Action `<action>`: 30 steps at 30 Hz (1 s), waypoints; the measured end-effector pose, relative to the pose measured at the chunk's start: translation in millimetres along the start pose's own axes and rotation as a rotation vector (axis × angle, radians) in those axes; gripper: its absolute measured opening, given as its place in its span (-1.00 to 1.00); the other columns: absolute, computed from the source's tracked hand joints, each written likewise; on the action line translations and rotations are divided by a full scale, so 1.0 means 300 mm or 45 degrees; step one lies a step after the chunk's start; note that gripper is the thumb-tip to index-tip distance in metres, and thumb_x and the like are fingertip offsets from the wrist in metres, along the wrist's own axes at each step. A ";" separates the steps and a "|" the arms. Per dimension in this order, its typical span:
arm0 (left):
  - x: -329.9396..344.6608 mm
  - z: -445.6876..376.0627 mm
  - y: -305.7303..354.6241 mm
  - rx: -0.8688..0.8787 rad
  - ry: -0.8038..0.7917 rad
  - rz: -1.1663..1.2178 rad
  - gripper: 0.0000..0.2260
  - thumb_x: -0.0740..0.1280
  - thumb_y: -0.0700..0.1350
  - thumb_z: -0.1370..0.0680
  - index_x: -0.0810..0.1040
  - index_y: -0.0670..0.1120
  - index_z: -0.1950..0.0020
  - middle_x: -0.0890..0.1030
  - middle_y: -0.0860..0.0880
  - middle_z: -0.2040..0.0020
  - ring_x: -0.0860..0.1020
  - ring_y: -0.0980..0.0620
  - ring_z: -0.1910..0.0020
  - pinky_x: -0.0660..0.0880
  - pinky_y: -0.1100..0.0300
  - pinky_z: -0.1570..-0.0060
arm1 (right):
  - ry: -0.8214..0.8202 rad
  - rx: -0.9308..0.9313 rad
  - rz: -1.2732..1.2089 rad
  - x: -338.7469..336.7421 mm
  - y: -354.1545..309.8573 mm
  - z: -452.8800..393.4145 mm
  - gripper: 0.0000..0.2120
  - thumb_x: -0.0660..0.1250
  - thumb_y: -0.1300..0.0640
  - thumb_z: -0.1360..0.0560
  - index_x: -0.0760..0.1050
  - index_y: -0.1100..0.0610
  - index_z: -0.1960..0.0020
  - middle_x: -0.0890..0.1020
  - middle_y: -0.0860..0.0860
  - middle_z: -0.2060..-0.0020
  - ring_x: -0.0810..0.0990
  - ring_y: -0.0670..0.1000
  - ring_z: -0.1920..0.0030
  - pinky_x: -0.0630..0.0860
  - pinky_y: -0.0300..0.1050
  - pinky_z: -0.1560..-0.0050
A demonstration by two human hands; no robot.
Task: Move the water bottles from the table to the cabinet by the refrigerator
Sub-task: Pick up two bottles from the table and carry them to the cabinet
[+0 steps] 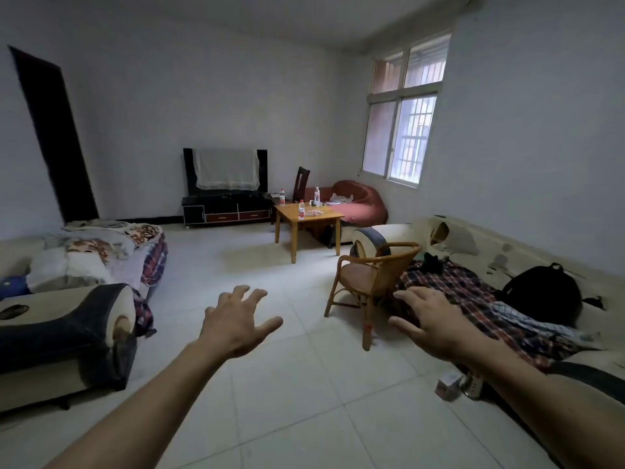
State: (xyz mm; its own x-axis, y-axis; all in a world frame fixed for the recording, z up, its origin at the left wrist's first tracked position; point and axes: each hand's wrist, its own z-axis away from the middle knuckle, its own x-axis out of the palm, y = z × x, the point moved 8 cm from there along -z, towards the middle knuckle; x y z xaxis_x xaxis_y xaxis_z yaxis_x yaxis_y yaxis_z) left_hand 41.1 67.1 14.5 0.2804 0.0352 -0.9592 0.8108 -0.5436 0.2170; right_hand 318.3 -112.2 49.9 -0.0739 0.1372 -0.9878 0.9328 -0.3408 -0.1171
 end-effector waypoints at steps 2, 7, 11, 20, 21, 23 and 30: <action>-0.021 -0.114 -0.072 -0.008 0.023 0.031 -0.36 0.16 0.42 -0.50 0.25 0.17 -0.51 0.20 0.00 -0.56 0.23 -0.08 -0.49 0.31 -0.13 -0.35 | 0.032 -0.014 -0.028 -0.009 -0.038 -0.121 -0.41 0.14 -0.31 -0.55 0.19 -0.13 -0.51 0.26 -0.06 -0.50 0.19 0.02 -0.49 0.31 0.13 -0.42; -0.008 -0.376 -0.221 -0.020 0.024 0.040 -0.38 0.15 0.43 -0.49 0.28 0.17 -0.49 0.23 0.00 -0.55 0.24 -0.07 -0.48 0.31 -0.11 -0.34 | 0.016 -0.017 -0.009 0.041 -0.143 -0.396 -0.42 0.12 -0.29 -0.56 0.17 -0.13 -0.52 0.23 -0.05 -0.52 0.16 0.02 -0.51 0.27 0.13 -0.46; 0.069 -0.545 -0.296 -0.037 -0.026 0.055 -0.38 0.15 0.42 -0.49 0.28 0.18 -0.49 0.22 0.01 -0.55 0.23 -0.05 -0.48 0.30 -0.09 -0.34 | -0.049 -0.058 -0.004 0.112 -0.192 -0.607 -0.42 0.11 -0.30 -0.56 0.17 -0.13 -0.52 0.23 -0.06 -0.51 0.15 0.02 -0.51 0.29 0.13 -0.44; 0.236 -1.068 -0.300 -0.051 -0.083 0.068 -0.38 0.17 0.42 -0.49 0.25 0.23 -0.50 0.23 0.03 -0.54 0.24 -0.04 -0.47 0.30 -0.07 -0.35 | 0.076 -0.085 -0.137 0.176 -0.081 -1.163 -0.43 0.15 -0.27 -0.56 0.20 -0.11 -0.51 0.29 -0.06 -0.48 0.22 0.02 -0.48 0.31 0.14 -0.42; 0.233 -1.146 -0.284 -0.050 -0.059 0.068 -0.38 0.16 0.42 -0.49 0.25 0.23 -0.50 0.24 0.03 -0.53 0.25 -0.04 -0.47 0.31 -0.07 -0.34 | 0.096 -0.096 -0.148 0.173 -0.061 -1.233 -0.43 0.16 -0.27 -0.56 0.19 -0.11 -0.51 0.29 -0.06 -0.48 0.22 0.01 -0.48 0.31 0.13 -0.42; 0.220 -1.294 -0.243 -0.026 -0.037 0.037 -0.38 0.15 0.42 -0.49 0.25 0.22 -0.50 0.24 0.03 -0.54 0.25 -0.04 -0.47 0.31 -0.07 -0.35 | 0.105 -0.091 -0.147 0.158 -0.022 -1.369 -0.42 0.16 -0.26 -0.56 0.18 -0.11 -0.52 0.29 -0.05 -0.48 0.22 0.01 -0.48 0.30 0.13 -0.43; 0.196 -1.719 -0.165 0.065 0.036 -0.094 -0.38 0.17 0.40 -0.51 0.26 0.20 -0.52 0.22 -0.02 -0.56 0.22 -0.08 -0.51 0.29 -0.10 -0.38 | 0.085 -0.097 -0.048 0.144 0.101 -1.766 -0.38 0.10 -0.34 -0.54 0.16 -0.13 -0.52 0.26 -0.05 -0.50 0.18 0.03 -0.50 0.30 0.19 -0.42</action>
State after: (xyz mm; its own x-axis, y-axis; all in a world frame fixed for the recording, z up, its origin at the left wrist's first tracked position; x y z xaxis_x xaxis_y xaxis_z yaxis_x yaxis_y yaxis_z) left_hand 282.4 528.6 40.8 0.2363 0.1002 -0.9665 0.8028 -0.5805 0.1361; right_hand 530.3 376.2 58.2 -0.0878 0.2111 -0.9735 0.9541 -0.2630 -0.1430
